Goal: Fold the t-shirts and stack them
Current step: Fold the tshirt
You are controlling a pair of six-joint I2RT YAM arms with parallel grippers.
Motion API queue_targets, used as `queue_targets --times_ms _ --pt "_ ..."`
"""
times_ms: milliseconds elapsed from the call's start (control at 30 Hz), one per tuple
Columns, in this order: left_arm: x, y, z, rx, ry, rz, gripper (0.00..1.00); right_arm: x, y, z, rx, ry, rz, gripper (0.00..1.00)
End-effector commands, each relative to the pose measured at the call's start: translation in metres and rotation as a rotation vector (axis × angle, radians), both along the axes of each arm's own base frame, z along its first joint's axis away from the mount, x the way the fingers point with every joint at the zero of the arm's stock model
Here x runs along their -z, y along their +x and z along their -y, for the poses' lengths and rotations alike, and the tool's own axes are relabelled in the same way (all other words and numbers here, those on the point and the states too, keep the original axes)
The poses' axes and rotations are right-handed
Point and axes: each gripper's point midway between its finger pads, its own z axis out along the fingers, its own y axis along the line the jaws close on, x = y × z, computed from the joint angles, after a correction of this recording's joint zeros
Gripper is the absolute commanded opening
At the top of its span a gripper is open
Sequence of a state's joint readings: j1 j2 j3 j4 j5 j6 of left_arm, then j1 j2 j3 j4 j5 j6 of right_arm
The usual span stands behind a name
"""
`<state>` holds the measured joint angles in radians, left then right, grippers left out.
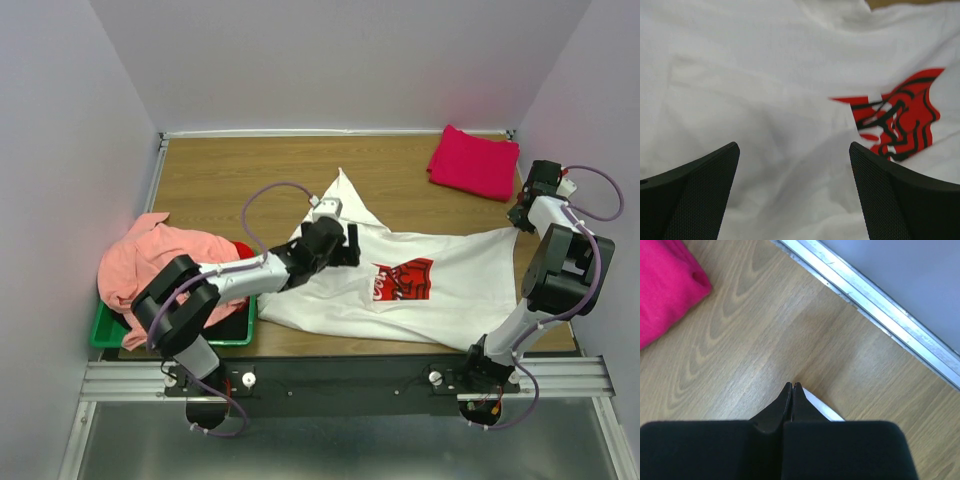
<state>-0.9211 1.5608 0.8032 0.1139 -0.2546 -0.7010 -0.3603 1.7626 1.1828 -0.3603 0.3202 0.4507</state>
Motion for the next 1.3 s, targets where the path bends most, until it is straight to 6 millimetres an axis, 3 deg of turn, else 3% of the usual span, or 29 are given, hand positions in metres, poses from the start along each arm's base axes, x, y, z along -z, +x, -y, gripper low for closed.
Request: queue_targets --times_ms 0,100,133,167,200,233,300,333,367,433,467,533,567,800,833,867,1000,1033,1067,1100,1133,1167,1200,1233,1267 --pt "-0.019 0.071 -0.031 -0.080 0.105 0.103 0.98 -0.004 0.004 -0.005 -0.033 0.036 0.024 0.00" --pt "-0.022 0.116 -0.039 -0.089 0.154 0.134 0.98 -0.003 0.006 -0.010 -0.050 0.062 0.035 0.00" --pt "-0.009 0.127 -0.040 -0.072 0.201 0.126 0.96 -0.002 0.006 -0.012 -0.053 0.068 0.034 0.00" --pt "-0.023 0.143 -0.029 -0.054 0.180 0.154 0.94 -0.002 0.007 -0.014 -0.062 0.079 0.040 0.00" --pt "-0.024 0.154 -0.028 -0.045 0.182 0.155 0.91 -0.002 0.007 -0.014 -0.062 0.080 0.041 0.00" --pt "-0.024 0.169 -0.014 -0.014 0.166 0.152 0.85 0.000 0.007 -0.016 -0.066 0.088 0.039 0.00" --pt "-0.019 0.180 -0.005 0.020 0.180 0.148 0.80 0.000 0.008 -0.016 -0.068 0.090 0.040 0.00" --pt "-0.004 0.185 -0.001 0.031 0.192 0.128 0.78 0.001 0.007 -0.016 -0.069 0.092 0.039 0.00" --pt "-0.013 0.195 0.006 0.042 0.181 0.141 0.75 0.000 0.008 -0.017 -0.073 0.094 0.041 0.00" --pt "0.004 0.205 0.009 0.044 0.201 0.111 0.75 0.001 0.008 -0.019 -0.076 0.102 0.041 0.00" --pt "-0.006 0.216 0.012 0.033 0.193 0.125 0.75 0.001 0.008 -0.019 -0.079 0.105 0.042 0.01" --pt "0.004 0.227 0.008 0.012 0.205 0.107 0.75 0.001 0.008 -0.021 -0.084 0.111 0.046 0.00" --pt "-0.003 0.239 0.001 -0.017 0.194 0.119 0.75 0.001 0.008 -0.023 -0.088 0.118 0.049 0.00" --pt "-0.012 0.276 -0.005 -0.038 0.171 0.171 0.73 0.003 0.010 -0.027 -0.099 0.134 0.058 0.00" --pt "-0.004 0.279 -0.005 -0.036 0.186 0.164 0.73 0.003 0.010 -0.027 -0.100 0.135 0.059 0.00" --pt "-0.014 0.285 -0.002 -0.034 0.190 0.187 0.73 0.004 0.010 -0.027 -0.099 0.138 0.058 0.01" --pt "-0.013 0.295 0.001 -0.016 0.198 0.165 0.73 0.004 0.011 -0.029 -0.106 0.145 0.063 0.00" --pt "0.000 0.298 0.000 -0.013 0.214 0.137 0.73 0.004 0.011 -0.029 -0.108 0.147 0.064 0.00" --pt "-0.011 0.303 0.001 -0.014 0.213 0.131 0.72 0.004 0.012 -0.030 -0.112 0.150 0.069 0.00" --pt "-0.010 0.306 0.001 -0.014 0.218 0.123 0.72 0.004 0.011 -0.030 -0.112 0.151 0.068 0.00" --pt "0.003 0.309 0.000 -0.014 0.233 0.100 0.72 0.003 0.012 -0.031 -0.113 0.152 0.073 0.00" --pt "-0.007 0.313 -0.001 -0.018 0.234 0.100 0.72 0.004 0.012 -0.031 -0.114 0.154 0.070 0.00" --pt "0.004 0.316 -0.004 -0.021 0.245 0.077 0.72 0.003 0.013 -0.031 -0.118 0.153 0.075 0.00" --pt "-0.005 0.319 -0.004 -0.028 0.237 0.086 0.72 0.003 0.012 -0.032 -0.118 0.155 0.072 0.00" --pt "0.001 0.316 -0.006 -0.023 0.246 0.062 0.71 0.003 0.012 -0.032 -0.119 0.157 0.073 0.00"
